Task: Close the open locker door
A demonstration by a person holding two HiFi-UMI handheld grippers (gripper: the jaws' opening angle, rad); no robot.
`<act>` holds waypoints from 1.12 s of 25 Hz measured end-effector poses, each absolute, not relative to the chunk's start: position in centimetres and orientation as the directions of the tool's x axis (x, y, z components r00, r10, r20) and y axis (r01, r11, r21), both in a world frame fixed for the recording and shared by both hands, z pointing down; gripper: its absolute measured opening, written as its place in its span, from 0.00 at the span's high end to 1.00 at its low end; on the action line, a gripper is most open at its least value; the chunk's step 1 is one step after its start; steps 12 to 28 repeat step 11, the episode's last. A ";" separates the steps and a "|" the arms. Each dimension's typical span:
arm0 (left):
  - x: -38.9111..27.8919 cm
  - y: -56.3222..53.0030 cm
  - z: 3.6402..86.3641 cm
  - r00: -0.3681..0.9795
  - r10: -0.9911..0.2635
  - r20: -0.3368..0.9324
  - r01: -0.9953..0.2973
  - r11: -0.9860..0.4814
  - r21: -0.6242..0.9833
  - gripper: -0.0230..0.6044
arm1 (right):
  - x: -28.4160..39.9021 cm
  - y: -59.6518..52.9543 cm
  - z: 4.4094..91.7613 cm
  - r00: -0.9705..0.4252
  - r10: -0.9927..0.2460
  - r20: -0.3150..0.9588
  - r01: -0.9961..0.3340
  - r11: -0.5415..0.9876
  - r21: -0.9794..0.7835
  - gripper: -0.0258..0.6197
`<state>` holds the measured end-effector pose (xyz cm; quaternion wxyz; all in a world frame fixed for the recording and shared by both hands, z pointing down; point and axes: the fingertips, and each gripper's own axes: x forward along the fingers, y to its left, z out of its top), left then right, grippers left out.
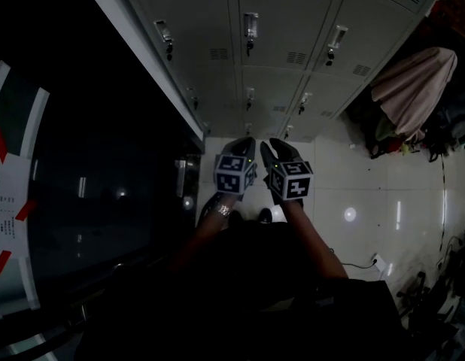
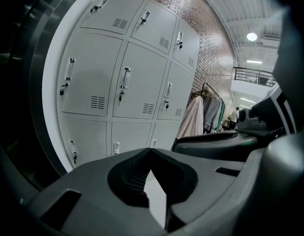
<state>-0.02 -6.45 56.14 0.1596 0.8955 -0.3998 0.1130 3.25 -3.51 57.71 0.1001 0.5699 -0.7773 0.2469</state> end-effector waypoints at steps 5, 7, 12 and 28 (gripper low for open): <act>1.6 -6.4 56.1 0.671 -0.666 0.325 -0.737 -0.645 0.202 0.98 | 4.0 -3.8 57.3 -0.348 -0.832 0.431 -0.930 0.247 -0.274 0.79; 1.7 -6.6 56.2 0.672 -0.665 0.326 -0.737 -0.645 0.202 0.98 | 3.9 -3.8 57.3 -0.367 -0.828 0.423 -0.921 0.261 -0.289 0.79; 1.8 -7.2 56.3 0.667 -0.670 0.327 -0.741 -0.643 0.194 0.98 | 4.1 -4.1 57.1 -0.382 -0.827 0.414 -0.913 0.267 -0.310 0.79; 1.8 -7.2 56.3 0.667 -0.670 0.327 -0.741 -0.643 0.194 0.98 | 4.1 -4.1 57.1 -0.382 -0.827 0.414 -0.913 0.267 -0.310 0.79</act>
